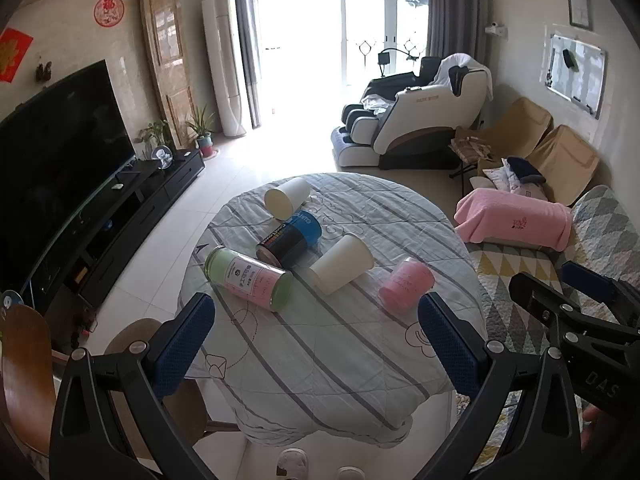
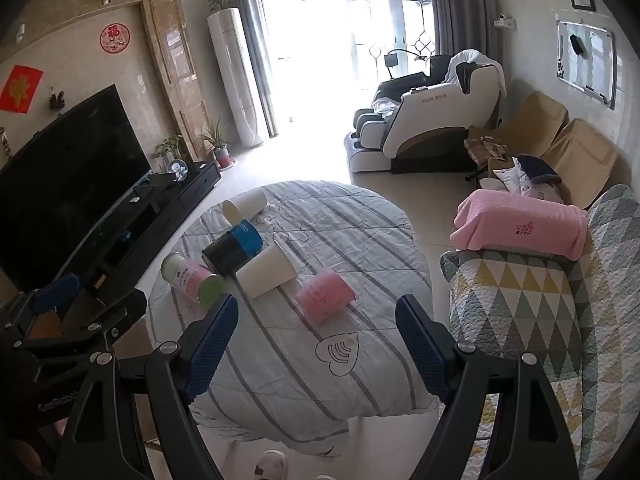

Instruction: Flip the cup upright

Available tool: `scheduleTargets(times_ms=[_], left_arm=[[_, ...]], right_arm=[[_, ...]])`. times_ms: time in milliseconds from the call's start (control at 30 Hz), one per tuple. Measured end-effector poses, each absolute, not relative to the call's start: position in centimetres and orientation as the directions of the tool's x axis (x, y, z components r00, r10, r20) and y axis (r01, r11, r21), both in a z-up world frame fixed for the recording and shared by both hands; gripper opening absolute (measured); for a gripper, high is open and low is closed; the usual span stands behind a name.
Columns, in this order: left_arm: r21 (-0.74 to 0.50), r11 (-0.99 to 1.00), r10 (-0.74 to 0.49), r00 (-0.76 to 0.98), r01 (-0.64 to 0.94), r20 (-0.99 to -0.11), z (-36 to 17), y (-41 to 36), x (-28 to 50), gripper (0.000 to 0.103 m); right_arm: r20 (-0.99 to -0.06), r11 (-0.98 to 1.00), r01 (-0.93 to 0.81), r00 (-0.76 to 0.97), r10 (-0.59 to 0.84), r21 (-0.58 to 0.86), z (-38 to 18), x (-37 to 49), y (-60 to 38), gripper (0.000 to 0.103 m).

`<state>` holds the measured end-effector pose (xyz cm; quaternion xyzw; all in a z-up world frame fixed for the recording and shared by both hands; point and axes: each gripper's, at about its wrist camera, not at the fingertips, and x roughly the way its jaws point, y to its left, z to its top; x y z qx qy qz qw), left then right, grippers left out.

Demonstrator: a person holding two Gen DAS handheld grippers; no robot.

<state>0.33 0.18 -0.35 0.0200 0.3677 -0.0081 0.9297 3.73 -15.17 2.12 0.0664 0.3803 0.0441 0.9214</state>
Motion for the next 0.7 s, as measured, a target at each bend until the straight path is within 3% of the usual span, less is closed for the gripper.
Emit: scheduleTargets(times_ms=[700], left_arm=[[0.031, 1.000, 0.022, 0.724, -0.002, -0.689, 0.0, 0.8, 0.8, 0.103]], right_arm=[[-0.697, 0.983, -0.069, 0.697, 0.170, 0.170, 1.8, 5.3, -15.9, 0.082]])
